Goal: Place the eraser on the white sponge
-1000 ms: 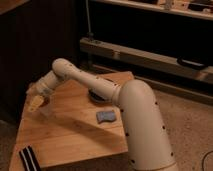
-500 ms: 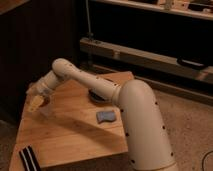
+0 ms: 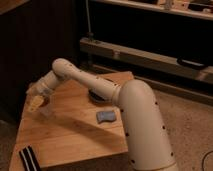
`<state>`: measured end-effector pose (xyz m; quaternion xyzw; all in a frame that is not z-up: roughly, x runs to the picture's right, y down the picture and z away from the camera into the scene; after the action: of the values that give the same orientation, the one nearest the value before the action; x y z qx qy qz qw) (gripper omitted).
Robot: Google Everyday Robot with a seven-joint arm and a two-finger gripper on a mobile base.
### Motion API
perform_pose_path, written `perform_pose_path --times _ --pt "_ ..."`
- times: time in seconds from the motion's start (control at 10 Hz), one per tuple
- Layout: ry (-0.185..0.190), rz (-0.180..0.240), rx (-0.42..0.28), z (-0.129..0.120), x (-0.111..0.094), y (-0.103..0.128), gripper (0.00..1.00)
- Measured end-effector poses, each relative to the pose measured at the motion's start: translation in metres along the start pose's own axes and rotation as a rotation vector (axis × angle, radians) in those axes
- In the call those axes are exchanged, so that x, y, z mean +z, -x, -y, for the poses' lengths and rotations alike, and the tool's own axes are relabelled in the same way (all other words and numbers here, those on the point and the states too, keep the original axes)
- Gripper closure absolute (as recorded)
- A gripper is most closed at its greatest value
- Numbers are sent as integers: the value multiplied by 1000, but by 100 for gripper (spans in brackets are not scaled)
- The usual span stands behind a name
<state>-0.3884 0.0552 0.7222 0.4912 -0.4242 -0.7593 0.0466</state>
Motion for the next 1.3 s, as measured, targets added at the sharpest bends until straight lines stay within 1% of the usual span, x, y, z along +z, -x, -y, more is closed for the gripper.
perform_pose_path --times 0.9,1.0,1.1,1.2,1.3 --pt "-1 3 -2 0 0 0 20" --pt "-8 16 -22 0 -2 -1 20" --pt "-27 40 -57 3 0 -8 20" --pt "-34 46 -64 4 2 -8 20" --pt "-30 46 -64 3 0 -7 20"
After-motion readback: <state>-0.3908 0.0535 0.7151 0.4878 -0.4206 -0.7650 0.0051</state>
